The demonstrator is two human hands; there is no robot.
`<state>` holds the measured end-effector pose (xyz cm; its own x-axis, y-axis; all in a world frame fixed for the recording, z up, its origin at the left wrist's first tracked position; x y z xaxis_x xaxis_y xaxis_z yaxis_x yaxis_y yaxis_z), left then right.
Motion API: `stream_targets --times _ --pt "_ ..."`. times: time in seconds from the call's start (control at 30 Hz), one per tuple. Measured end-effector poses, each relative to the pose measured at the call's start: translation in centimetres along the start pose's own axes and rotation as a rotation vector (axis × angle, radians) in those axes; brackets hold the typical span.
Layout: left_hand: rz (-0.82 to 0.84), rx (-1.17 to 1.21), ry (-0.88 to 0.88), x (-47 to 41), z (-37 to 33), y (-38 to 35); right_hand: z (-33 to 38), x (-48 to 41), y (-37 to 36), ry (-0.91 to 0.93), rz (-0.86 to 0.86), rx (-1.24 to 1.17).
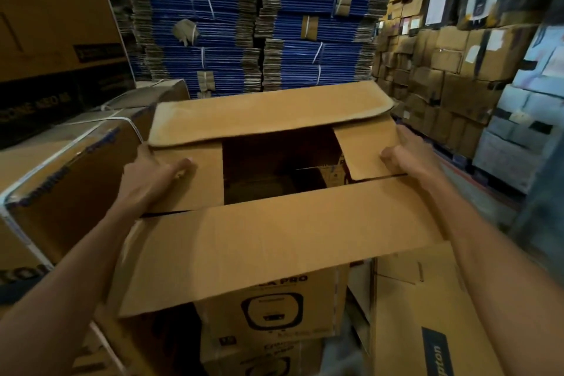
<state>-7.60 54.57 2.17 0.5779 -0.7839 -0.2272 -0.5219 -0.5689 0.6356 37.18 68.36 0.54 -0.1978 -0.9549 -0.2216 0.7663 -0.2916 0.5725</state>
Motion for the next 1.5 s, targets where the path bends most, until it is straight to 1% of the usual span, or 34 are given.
stream_targets --times 0.1,0.13,0.17,0.2,0.23,0.27,0.33,0.37,0.4,0.43,0.47,0.5,0.53,0.6,0.67,0.73,0.77,0.9,0.93,1.0,1.1,1.2,1.3,1.4,1.5 --pt "0.006 -0.138 -0.028 -0.6 0.8 -0.5 1.4 -0.2 -0.9 0.017 0.032 0.252" --pt "0.010 -0.168 -0.030 -1.0 0.9 -0.5 1.8 0.0 -1.5 0.065 0.030 0.383" --pt "0.016 -0.191 -0.031 -1.4 1.0 -0.6 2.4 0.3 -2.2 0.154 0.013 0.500" --pt "0.026 -0.209 -0.029 -1.9 1.1 -0.6 3.1 0.9 -3.1 0.270 0.004 0.560" --pt "0.030 -0.227 -0.029 -2.4 1.1 -0.7 4.1 1.8 -4.2 0.388 0.027 0.548" --pt "0.028 -0.246 -0.024 -2.6 1.0 -0.9 5.3 3.1 -5.2 0.486 0.094 0.498" --pt "-0.007 -0.314 -0.048 -2.8 0.9 -1.2 7.0 5.9 -7.3 0.598 0.289 0.440" --pt "-0.054 -0.375 -0.102 -2.6 0.7 -1.3 7.4 7.2 -8.2 0.630 0.344 0.450" --pt "-0.113 -0.438 -0.190 -2.3 0.4 -1.4 7.5 8.0 -9.0 0.672 0.343 0.461" --pt "-0.161 -0.477 -0.301 -1.9 -0.1 -1.7 7.5 8.4 -9.7 0.724 0.301 0.459" --pt "-0.160 -0.478 -0.401 -1.5 -0.8 -2.1 7.4 8.5 -10.1 0.764 0.246 0.446" --pt "-0.106 -0.446 -0.475 -1.1 -1.7 -2.6 7.3 8.3 -10.5 0.786 0.197 0.438" --pt "-0.013 -0.433 -0.509 -0.7 -2.5 -3.2 7.2 8.0 -10.8 0.798 0.161 0.433" --pt "0.181 -0.464 -0.494 -0.8 -3.7 -4.8 6.9 7.7 -11.4 0.810 0.108 0.427" --pt "0.265 -0.459 -0.425 -1.7 -4.3 -5.9 6.7 7.8 -11.7 0.838 0.049 0.414" --pt "0.257 -0.401 -0.409 -2.8 -4.9 -6.4 6.0 7.9 -12.1 0.866 -0.021 0.398" --pt "0.216 -0.377 -0.432 -3.5 -5.2 -6.4 5.7 8.0 -12.3 0.873 -0.048 0.393" --pt "-0.071 -0.334 -0.599 -6.8 -7.4 -5.7 4.9 8.1 -12.8 0.905 -0.134 0.369" --pt "-0.116 -0.332 -0.630 -7.8 -8.1 -5.4 4.6 8.1 -13.0 0.922 -0.168 0.365" --pt "-0.145 -0.360 -0.653 -9.7 -9.4 -4.6 4.1 8.3 -13.2 0.958 -0.243 0.373" --pt "-0.099 -0.490 -0.622 -12.5 -10.3 -4.2 3.8 8.4 -13.4 0.989 -0.311 0.356" --pt "-0.020 -0.627 -0.587 -14.4 -9.6 -4.9 3.6 8.5 -13.7 0.998 -0.328 0.329" --pt "0.024 -0.719 -0.564 -15.8 -8.3 -6.1 3.3 8.5 -14.0 1.005 -0.349 0.308" --pt "0.077 -0.761 -0.539 -16.7 -7.3 -7.3 3.1 8.5 -14.2 1.018 -0.369 0.291" --pt "0.110 -0.731 -0.481 -16.9 -6.8 -8.2 3.3 8.4 -14.2 1.028 -0.379 0.293"
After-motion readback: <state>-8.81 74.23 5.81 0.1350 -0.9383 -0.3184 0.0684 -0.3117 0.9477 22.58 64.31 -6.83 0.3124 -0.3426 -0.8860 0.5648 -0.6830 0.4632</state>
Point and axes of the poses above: each hand's wrist, its own x-axis away from the middle knuckle, its own y-axis out of the back of the hand, z = x × y, the point moved 1 cm from there along -x, towards the middle knuckle, and after that the axes turned 5 degrees about -z, right-handed, at the moved point
